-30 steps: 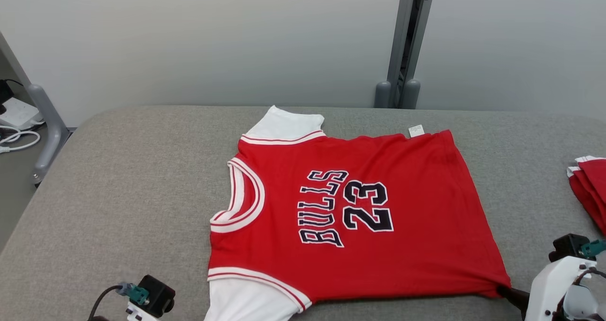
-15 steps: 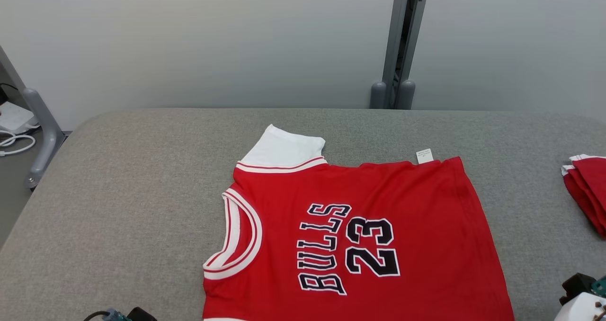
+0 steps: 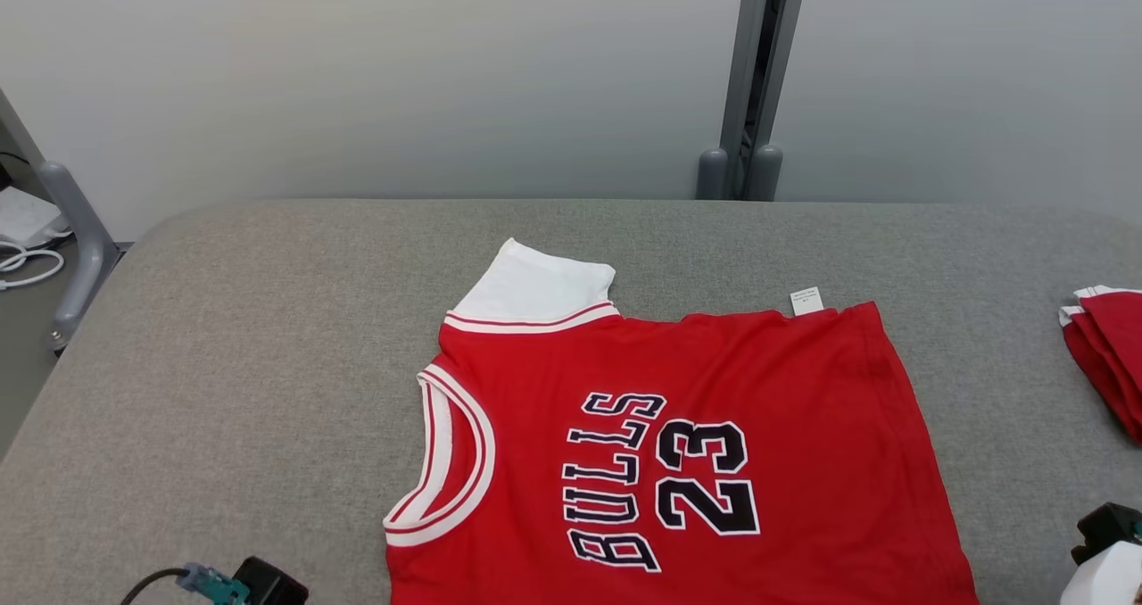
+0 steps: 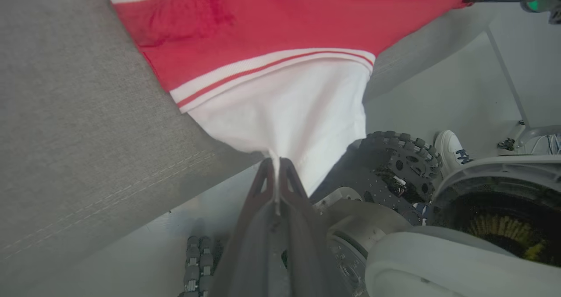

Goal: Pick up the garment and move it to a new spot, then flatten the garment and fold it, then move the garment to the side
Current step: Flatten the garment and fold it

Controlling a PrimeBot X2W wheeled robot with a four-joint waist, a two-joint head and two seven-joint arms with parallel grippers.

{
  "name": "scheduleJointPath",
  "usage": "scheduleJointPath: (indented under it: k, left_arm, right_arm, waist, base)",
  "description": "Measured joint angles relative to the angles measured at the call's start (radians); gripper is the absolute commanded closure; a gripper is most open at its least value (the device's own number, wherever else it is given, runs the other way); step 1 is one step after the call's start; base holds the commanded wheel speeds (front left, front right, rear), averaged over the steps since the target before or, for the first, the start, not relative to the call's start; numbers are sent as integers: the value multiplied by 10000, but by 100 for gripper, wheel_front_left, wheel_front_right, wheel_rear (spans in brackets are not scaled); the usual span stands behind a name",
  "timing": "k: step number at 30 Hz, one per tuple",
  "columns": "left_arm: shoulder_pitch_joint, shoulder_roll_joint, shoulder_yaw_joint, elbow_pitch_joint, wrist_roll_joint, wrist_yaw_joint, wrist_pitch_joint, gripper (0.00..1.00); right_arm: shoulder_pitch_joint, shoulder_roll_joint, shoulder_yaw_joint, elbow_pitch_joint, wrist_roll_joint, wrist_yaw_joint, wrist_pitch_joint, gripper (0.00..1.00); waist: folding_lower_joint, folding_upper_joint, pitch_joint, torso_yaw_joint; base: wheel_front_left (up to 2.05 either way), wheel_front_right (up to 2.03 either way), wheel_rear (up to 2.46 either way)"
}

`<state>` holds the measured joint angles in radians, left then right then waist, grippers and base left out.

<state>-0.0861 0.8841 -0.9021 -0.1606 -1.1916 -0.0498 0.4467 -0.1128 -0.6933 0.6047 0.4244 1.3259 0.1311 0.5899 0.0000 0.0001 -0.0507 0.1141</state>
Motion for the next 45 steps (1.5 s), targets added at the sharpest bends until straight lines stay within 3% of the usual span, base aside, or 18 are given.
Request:
scheduleJointPath:
  k: [10, 20, 32, 45]
  left_arm:
    - [-337, -297, 1060, -48, -890, 25, -840, 100]
    - [-861, -874, 2000, 407, -1599, 13, -1664, 100]
    - [-1390, -1791, 2213, 1695, -1210, 483, -2464, 100]
    - [-2088, -2633, 1822, 3210, -481, 834, -2704, 100]
  right_arm:
    - [-263, 531, -1191, -155, -761, 0, 485, 100]
    - [-834, 1682, -2393, -174, -2232, -2, 828, 100]
    - [-1010, 2692, -3693, -362, -3896, -2, 610, 100]
    - [-1280, 3547, -4372, -299, -5262, -2, 249, 100]
  waist:
    - [0, 0, 275, -142]
    - [0, 0, 623, -136]
    - [0, 0, 703, -108]
    - [0, 0, 1093, -130]
  base:
    - [0, 0, 0]
    - [0, 0, 0]
    - [0, 0, 0]
    - [0, 0, 0]
